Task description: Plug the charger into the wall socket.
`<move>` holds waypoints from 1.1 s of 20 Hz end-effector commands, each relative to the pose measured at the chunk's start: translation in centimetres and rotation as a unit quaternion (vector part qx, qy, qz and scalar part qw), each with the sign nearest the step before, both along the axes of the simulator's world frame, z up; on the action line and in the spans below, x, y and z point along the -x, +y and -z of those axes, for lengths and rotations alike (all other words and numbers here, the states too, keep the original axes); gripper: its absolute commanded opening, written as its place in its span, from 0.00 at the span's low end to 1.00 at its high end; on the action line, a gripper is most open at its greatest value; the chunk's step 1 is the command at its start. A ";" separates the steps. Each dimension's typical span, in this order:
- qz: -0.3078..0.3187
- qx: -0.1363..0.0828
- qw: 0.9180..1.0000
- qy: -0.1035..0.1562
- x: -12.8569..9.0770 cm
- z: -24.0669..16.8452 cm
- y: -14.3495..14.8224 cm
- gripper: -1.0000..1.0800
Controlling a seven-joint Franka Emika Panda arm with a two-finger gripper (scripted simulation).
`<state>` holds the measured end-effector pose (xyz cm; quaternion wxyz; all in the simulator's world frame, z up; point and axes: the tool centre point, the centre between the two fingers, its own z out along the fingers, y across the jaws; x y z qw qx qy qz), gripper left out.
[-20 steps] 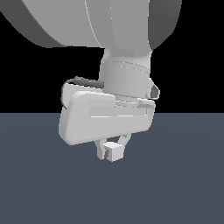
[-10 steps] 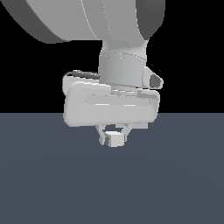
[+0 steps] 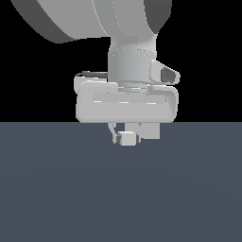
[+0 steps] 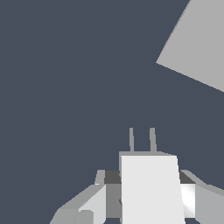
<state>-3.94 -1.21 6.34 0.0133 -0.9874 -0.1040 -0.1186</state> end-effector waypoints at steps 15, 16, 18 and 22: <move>0.184 0.000 0.983 0.001 -1.7 -2.9 -2.1 0.00; 0.191 0.000 0.982 0.002 -1.7 -3.0 -2.2 0.00; 0.205 0.000 0.979 0.002 -1.8 -3.2 -2.4 0.00; 0.225 0.001 0.974 0.003 -1.9 -3.5 -2.7 0.00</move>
